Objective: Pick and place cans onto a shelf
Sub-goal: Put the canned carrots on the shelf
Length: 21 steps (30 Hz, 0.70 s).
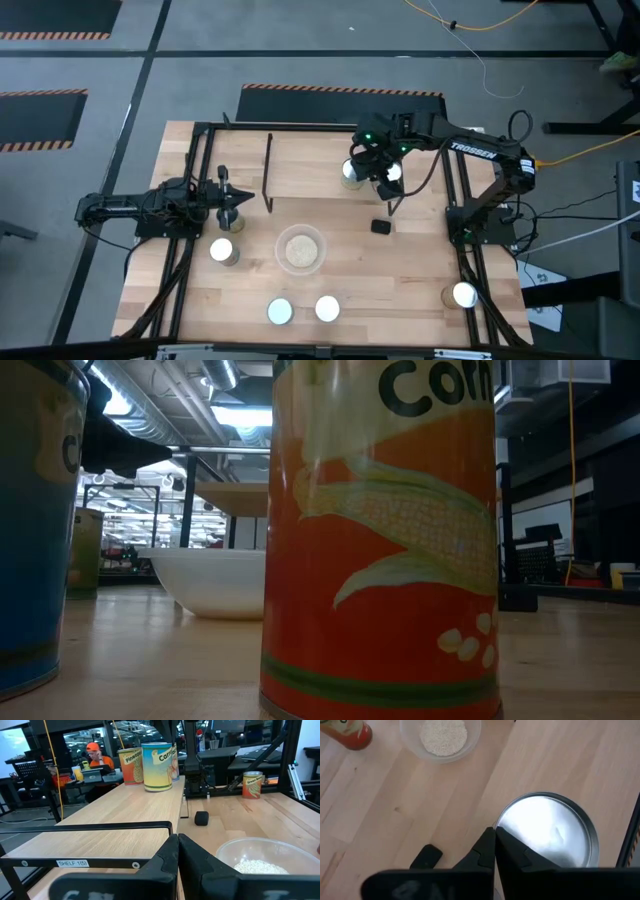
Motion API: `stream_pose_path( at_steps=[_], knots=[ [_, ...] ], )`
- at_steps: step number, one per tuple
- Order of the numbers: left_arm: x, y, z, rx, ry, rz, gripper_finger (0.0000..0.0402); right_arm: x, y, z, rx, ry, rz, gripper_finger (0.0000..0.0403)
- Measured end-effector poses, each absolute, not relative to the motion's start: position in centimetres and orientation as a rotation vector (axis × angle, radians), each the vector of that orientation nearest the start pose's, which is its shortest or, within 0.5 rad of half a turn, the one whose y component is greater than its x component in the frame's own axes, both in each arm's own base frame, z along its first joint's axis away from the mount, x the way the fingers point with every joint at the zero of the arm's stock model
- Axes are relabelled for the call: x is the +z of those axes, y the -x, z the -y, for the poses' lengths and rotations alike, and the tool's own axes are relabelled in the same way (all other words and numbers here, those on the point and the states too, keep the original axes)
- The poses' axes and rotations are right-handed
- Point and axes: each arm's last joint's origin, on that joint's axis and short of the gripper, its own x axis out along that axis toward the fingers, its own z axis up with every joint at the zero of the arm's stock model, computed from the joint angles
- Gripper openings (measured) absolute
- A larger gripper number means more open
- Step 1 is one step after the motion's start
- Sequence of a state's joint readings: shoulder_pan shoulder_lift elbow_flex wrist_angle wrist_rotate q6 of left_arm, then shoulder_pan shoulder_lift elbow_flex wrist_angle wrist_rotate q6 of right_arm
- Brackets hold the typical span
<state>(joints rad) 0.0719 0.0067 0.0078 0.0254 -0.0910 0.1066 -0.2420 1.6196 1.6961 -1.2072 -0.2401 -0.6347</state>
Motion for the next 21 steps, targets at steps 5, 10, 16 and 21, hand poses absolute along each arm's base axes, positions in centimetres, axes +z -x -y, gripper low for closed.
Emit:
stream_pose_path(
  at_steps=[5,10,16,21],
  knots=[
    [16.82,-9.70,-0.96,0.164,-0.106,0.018,0.0000,35.90,-30.59,6.84,0.340,0.300,-1.046,0.0015],
    [16.81,-9.70,-0.96,0.164,-0.106,0.018,0.0000,35.90,-30.58,6.83,0.340,0.300,-1.046,0.0015],
    [16.82,-9.70,-0.96,0.164,-0.106,0.018,0.0000,35.91,-30.61,6.84,0.338,0.301,-1.044,0.0016],
    [16.82,-9.70,-0.96,0.164,-0.106,0.018,0.0000,35.92,-30.63,6.85,0.337,0.302,-1.042,0.0016]
  ],
)
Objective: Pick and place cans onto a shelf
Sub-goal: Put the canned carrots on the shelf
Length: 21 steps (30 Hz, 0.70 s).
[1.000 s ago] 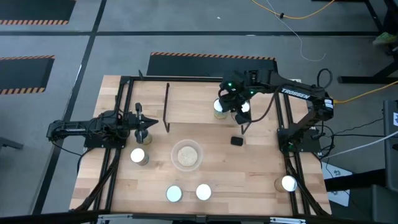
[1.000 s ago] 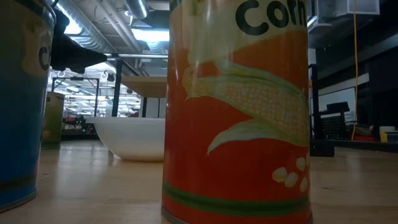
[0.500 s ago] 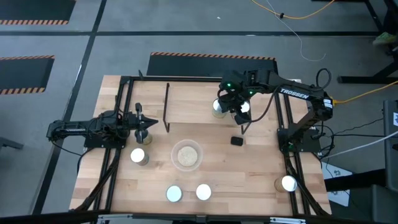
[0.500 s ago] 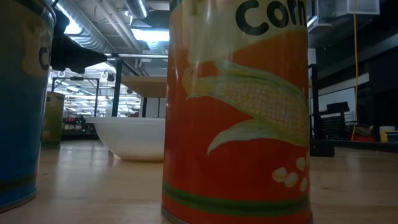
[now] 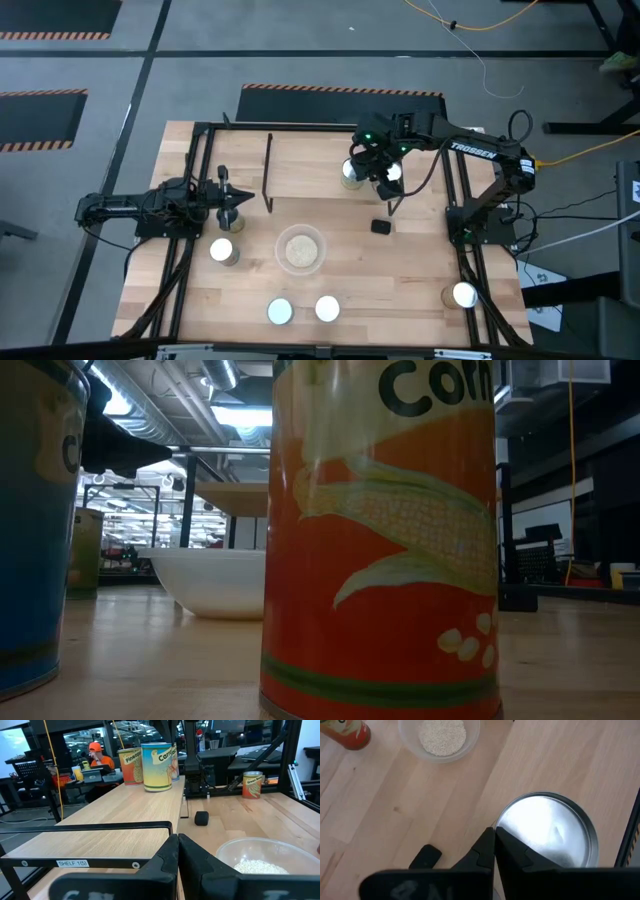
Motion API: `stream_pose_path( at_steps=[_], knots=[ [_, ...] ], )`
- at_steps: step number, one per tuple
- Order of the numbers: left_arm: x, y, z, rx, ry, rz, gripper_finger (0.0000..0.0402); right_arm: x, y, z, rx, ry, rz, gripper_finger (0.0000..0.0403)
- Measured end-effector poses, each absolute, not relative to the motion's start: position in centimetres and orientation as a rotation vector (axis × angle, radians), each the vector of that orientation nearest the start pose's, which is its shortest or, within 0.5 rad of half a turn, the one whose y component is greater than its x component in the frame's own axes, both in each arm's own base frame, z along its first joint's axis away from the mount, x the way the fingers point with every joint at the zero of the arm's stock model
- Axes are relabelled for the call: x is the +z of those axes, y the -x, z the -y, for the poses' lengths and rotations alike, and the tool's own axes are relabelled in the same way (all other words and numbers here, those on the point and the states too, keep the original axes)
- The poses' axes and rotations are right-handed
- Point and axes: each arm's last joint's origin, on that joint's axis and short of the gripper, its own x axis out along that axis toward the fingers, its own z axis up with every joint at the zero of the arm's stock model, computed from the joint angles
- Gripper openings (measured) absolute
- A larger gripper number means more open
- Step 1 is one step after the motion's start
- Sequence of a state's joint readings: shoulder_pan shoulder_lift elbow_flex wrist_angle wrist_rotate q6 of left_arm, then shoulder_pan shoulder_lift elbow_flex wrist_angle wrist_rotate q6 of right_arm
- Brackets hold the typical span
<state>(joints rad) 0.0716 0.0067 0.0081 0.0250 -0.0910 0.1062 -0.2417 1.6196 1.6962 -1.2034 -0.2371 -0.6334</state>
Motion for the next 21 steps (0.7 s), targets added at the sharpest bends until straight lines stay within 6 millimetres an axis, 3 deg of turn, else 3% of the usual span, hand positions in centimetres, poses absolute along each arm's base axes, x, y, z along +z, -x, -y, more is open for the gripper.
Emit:
stream_pose_path(
  at_steps=[11,21],
  knots=[
    [16.82,-9.70,-0.96,0.164,-0.106,0.017,0.0000,35.90,-30.64,6.85,0.337,0.302,-1.042,0.0020],
    [16.80,-9.70,-0.96,0.164,-0.106,0.017,0.0000,35.88,-30.65,6.91,0.319,0.314,-1.051,0.0077]
  ],
)
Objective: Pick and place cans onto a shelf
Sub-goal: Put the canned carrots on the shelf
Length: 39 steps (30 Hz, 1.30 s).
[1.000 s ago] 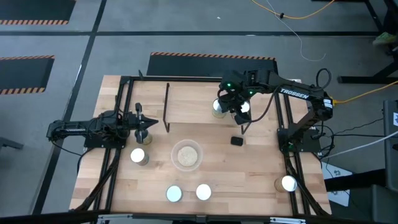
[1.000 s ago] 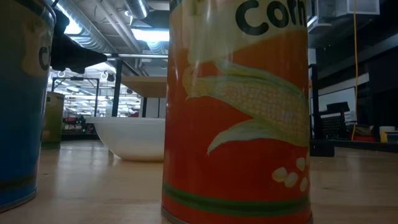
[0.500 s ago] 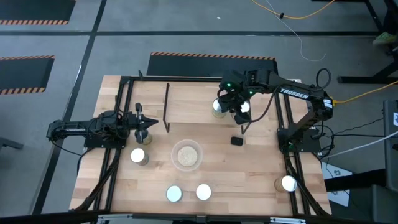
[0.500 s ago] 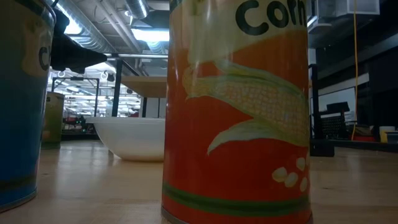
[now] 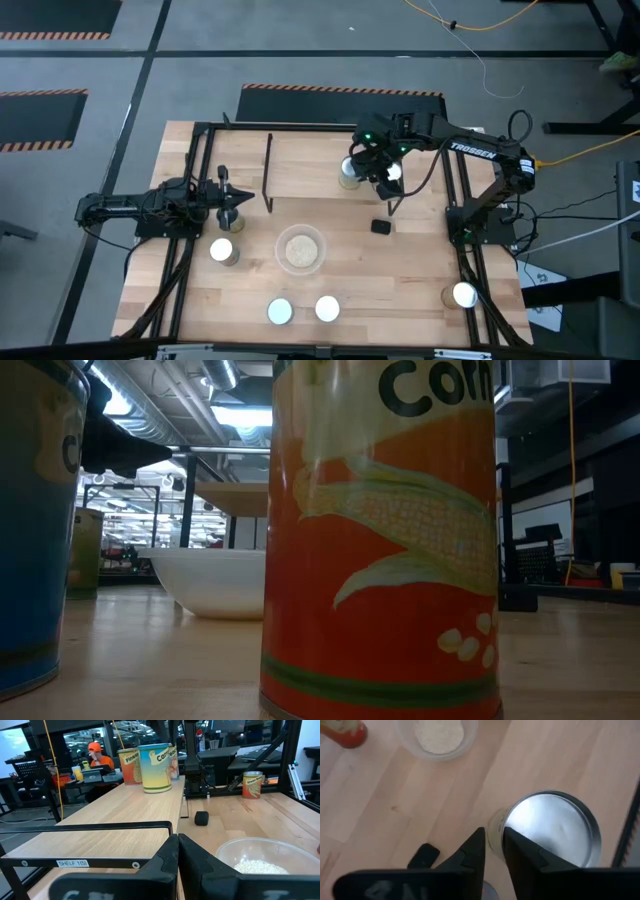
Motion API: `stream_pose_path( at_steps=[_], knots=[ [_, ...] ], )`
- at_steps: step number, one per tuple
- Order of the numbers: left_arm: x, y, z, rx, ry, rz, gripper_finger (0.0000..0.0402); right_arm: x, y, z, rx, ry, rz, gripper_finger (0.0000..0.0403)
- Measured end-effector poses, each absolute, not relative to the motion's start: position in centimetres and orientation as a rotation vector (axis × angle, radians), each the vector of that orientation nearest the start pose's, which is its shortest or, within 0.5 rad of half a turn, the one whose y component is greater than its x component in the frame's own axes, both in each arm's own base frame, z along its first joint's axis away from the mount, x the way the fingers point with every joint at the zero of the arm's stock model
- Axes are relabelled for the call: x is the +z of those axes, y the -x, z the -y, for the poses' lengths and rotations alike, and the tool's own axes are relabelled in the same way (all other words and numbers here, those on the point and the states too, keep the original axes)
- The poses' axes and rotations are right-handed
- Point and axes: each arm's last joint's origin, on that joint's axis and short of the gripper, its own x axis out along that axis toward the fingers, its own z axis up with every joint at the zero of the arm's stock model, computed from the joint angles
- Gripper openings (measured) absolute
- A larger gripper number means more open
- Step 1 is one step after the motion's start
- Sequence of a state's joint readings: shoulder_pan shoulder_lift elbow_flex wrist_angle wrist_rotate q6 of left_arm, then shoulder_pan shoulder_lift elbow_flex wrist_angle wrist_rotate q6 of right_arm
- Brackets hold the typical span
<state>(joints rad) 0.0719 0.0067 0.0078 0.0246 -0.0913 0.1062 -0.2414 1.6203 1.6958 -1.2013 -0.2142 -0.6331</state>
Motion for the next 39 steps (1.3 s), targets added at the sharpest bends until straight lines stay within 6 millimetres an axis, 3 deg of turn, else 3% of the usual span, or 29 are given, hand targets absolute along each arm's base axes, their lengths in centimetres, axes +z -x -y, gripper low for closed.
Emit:
stream_pose_path(
  at_steps=[25,39],
  knots=[
    [16.8,-9.7,-1.0,0.165,-0.106,0.018,0.0000,36.0,-30.7,8.1,0.013,0.502,-1.165,0.0080],
    [16.8,-9.7,-1.0,0.164,-0.106,0.017,0.0000,36.1,-30.0,11.2,-0.087,0.452,-1.155,0.0080]
  ],
)
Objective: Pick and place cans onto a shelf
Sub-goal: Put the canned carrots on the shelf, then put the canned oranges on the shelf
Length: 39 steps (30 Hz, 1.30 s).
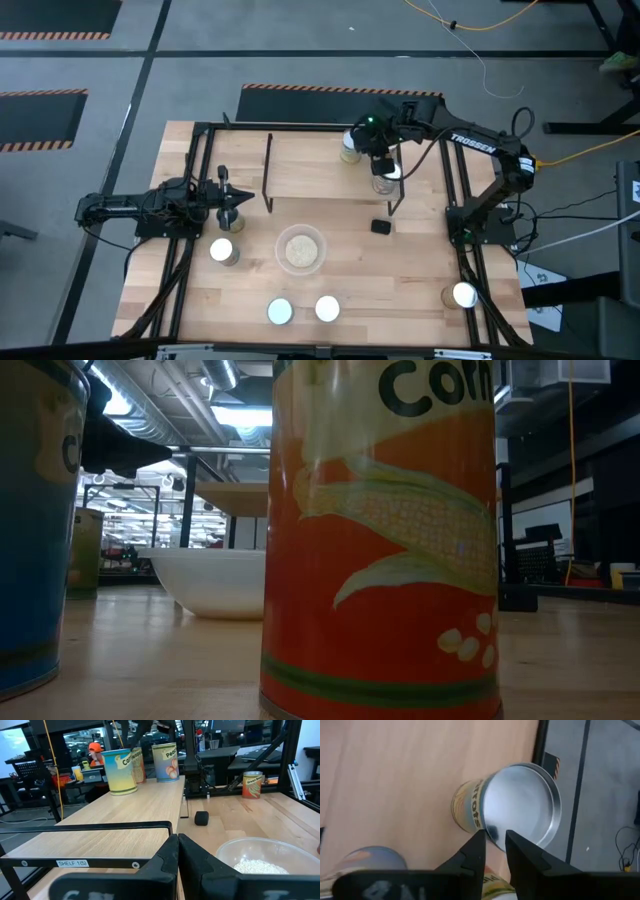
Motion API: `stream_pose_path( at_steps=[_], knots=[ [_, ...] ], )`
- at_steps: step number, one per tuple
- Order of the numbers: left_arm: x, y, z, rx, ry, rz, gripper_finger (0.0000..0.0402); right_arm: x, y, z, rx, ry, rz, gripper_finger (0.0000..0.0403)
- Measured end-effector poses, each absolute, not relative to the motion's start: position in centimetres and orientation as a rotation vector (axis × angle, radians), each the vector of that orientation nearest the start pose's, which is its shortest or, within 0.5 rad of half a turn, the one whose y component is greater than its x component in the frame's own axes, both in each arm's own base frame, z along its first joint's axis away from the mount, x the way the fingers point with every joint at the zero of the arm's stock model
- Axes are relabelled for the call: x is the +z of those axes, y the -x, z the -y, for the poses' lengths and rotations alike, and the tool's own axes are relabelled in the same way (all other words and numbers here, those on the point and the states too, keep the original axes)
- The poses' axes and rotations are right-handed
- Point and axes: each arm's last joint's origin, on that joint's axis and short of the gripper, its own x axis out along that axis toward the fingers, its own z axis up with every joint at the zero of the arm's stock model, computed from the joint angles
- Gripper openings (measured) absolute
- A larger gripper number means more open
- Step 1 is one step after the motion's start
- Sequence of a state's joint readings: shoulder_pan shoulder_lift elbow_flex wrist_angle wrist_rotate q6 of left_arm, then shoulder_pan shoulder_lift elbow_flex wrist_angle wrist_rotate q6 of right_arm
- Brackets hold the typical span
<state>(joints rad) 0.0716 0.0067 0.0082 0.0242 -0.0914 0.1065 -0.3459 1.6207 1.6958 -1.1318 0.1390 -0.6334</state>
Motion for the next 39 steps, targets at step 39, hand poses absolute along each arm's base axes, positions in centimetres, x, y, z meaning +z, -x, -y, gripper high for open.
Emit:
stream_pose_path(
  at_steps=[39],
  knots=[
    [24.5,-7.9,-0.7,0.102,0.127,0.356,0.0083,41.0,-19.9,-2.5,0.064,0.028,-1.060,0.0074]
  ],
)
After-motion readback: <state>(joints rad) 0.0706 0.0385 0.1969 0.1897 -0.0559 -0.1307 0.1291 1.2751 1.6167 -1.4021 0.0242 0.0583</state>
